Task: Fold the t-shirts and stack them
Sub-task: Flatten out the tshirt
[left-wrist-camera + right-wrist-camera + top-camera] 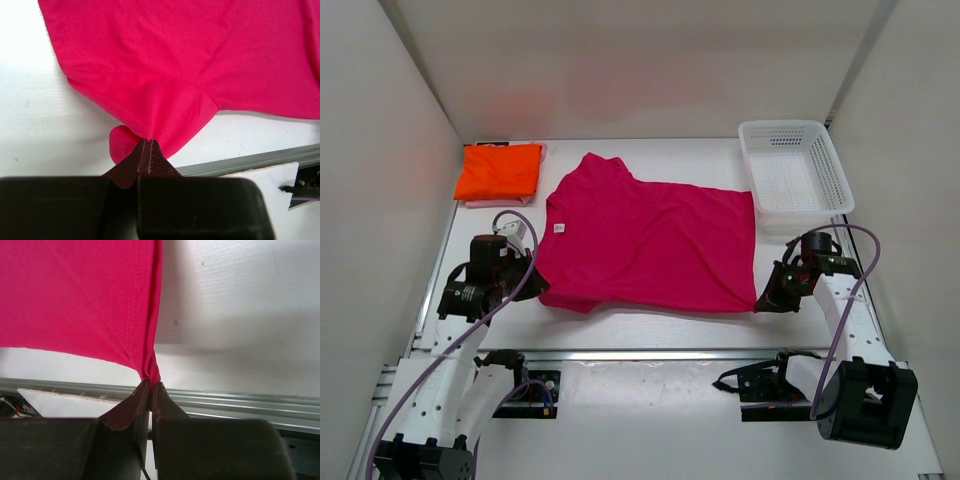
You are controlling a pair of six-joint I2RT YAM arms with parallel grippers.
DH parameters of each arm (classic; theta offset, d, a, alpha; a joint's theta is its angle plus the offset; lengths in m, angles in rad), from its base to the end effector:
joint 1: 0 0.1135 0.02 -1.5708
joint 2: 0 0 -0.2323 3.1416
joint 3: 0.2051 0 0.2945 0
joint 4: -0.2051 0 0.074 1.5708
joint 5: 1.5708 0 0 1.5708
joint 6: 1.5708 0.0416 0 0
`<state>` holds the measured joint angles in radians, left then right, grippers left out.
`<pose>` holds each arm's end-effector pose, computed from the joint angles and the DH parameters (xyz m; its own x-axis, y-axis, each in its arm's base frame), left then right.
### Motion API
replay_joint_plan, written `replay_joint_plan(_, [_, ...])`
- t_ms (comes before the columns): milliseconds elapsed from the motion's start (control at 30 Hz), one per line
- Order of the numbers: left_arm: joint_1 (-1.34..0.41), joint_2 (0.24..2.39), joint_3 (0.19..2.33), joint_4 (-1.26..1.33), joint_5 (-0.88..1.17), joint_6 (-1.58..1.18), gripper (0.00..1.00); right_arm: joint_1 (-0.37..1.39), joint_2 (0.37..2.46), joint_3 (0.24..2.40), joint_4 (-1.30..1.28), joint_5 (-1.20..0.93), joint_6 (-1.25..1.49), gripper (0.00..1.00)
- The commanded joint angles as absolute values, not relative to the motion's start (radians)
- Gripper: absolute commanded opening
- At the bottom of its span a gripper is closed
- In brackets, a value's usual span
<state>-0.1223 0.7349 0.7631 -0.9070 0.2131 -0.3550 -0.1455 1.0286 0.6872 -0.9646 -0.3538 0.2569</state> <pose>0.2047 -0.0340 0.2491 -0.8046 -0.2434 -0.5417 -0.0282 0.9268 -0.3745 0.2212 -0.0179 0.1634 -0.9118 0.3745 -0.1682 0.2874 0.8748 0.3899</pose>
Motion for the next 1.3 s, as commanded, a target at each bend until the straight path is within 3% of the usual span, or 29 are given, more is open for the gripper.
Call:
replay_joint_plan(0, [-0.121,0.724,0.744,-0.902,0.225,-0.341,0.0,-0.137,1.02,0.706,-1.005,-0.347,0.238,0.0])
replay_joint_plan(133, [-0.132,0.719,0.755,-0.911,0.212,-0.341,0.0,-0.104,1.038,0.687,-0.999,-0.363,0.255,0.02])
replay_joint_plan(267, [-0.129,0.712,0.749,-0.908,0.21,-0.341,0.0,-0.104,1.051,0.687,-1.002,-0.348,0.276,0.38])
replay_joint_plan(367, [-0.132,0.715,0.753,-0.91,0.209,-0.342,0.0,-0.083,1.04,0.719,-1.025,-0.247,0.304,0.48])
replay_joint_plan(600, [-0.129,0.721,0.747,-0.905,0.216,-0.336,0.0,0.049,1.071,0.692,-1.009,-0.143,0.386,0.5])
replay_joint_plan(1100, [-0.135,0.71,0.747,-0.9,0.222,-0.339,0.0,0.043,1.267,0.727,-0.936,-0.132,0.359,0.5])
replay_joint_plan(1267, [-0.136,0.712,0.747,-0.896,0.215,-0.336,0.0,0.043,1.295,0.709,-0.894,-0.144,0.36,0.44])
